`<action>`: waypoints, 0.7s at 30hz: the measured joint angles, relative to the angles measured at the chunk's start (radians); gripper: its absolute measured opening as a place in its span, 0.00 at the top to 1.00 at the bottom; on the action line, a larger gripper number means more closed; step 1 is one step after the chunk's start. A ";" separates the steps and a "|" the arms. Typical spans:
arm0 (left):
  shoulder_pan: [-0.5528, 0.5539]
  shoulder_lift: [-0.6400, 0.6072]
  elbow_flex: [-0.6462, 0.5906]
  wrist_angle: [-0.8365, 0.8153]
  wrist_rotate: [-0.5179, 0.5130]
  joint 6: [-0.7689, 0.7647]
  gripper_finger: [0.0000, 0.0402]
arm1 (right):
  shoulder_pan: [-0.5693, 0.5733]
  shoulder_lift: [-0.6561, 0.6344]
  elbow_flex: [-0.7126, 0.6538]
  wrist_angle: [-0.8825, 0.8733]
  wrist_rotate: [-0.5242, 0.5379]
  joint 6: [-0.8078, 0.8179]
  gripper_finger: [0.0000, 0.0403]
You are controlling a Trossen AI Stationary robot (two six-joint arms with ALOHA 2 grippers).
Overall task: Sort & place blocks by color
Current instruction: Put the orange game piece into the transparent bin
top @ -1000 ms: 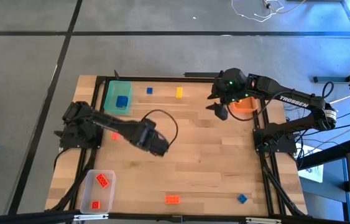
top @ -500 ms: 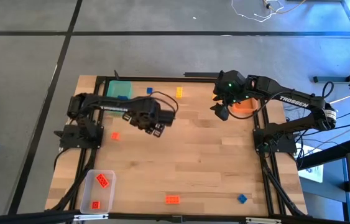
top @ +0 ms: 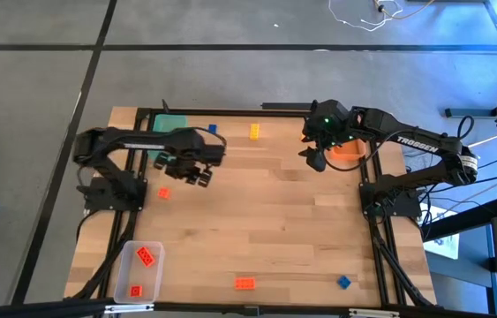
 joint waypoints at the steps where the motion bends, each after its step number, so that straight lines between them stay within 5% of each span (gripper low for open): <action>1: 0.007 -0.042 -0.027 0.019 0.002 -0.006 0.62 | 0.000 0.000 0.000 0.000 0.000 0.000 0.39; 10: 0.042 -0.344 -0.271 0.200 0.000 -0.088 0.61 | 0.000 0.000 0.000 0.011 -0.001 0.000 0.39; 21: 0.029 -0.408 -0.413 0.251 0.028 -0.154 0.62 | 0.000 0.000 0.000 0.011 -0.002 0.001 0.39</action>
